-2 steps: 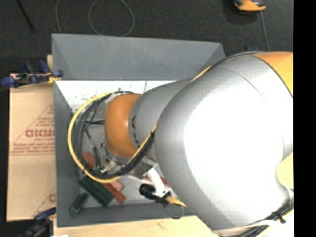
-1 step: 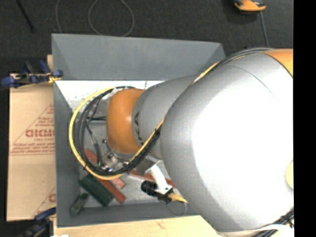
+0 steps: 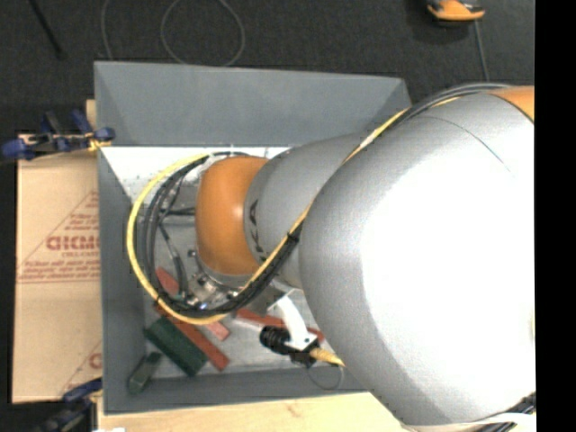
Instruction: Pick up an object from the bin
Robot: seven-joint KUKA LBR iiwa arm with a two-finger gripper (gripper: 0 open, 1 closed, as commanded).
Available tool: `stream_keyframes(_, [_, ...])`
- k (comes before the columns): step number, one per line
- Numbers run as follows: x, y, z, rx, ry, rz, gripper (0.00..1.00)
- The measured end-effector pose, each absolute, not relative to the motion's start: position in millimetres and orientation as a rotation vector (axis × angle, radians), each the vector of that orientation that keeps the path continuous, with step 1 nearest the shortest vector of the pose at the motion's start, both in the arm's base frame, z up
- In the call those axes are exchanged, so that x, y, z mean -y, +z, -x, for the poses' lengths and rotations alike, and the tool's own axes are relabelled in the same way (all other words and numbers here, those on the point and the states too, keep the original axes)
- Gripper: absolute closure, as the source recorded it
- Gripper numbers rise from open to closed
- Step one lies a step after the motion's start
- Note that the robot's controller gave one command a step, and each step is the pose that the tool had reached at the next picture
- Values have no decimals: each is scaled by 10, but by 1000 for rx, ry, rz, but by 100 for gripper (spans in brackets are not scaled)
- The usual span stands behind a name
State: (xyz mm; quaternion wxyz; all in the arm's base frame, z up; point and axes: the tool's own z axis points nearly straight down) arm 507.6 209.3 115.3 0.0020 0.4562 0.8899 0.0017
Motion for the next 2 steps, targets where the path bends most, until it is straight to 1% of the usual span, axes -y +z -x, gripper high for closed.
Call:
stream_keyframes(1, [-2085, 1416, -5089, -2795, 6, -1425, 100])
stream_keyframes(2, [-2079, 1993, -5108, -2799, 7, -1418, 100])
